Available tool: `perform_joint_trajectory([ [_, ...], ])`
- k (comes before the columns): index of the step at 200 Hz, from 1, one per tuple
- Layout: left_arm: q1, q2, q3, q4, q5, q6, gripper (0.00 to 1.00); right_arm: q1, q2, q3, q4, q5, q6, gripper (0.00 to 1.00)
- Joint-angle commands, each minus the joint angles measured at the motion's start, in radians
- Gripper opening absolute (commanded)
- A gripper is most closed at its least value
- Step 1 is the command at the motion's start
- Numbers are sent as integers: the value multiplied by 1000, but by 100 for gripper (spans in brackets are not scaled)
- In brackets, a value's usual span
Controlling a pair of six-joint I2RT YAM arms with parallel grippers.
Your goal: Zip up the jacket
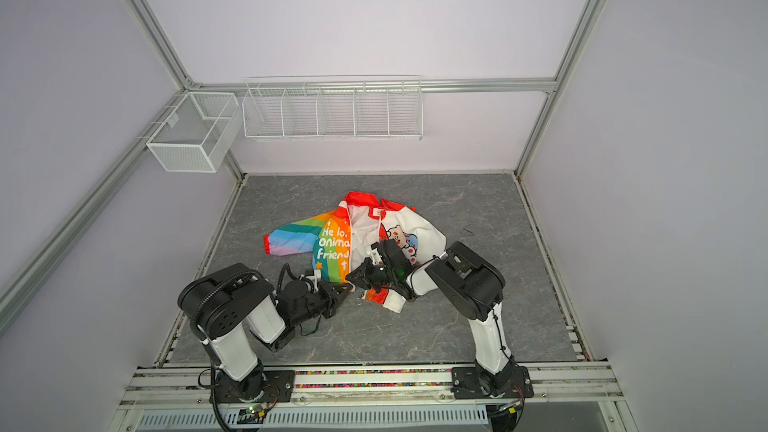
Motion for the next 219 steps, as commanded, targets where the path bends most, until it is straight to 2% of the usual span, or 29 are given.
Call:
perform_joint_trajectory([
  [1,-15,-1,33,88,18,-12,1,5,9,-14,40,-15,17,7],
  [48,-16,6,28,89,16,-8,0,-1,3,-14,29,-16,7,7],
  [70,-16,3,27,88,18,-5,0,-8,-30,-14,-36,-6,-34,14],
  [90,-16,-3,24,88,15,4,0,-13,-92,-8,-174,22,-115,25],
  [121,-16,11,28,87,17,17,0,-12,-212,24,-489,117,-277,42],
  [145,-16,49,32,87,21,30,0,-12,-290,59,-712,208,-380,50],
  [166,-16,65,33,87,18,51,0,-12,-362,55,-839,285,-433,51],
  [219,-16,78,27,54,-14,110,0,19,-525,-1,-1011,383,-475,51],
])
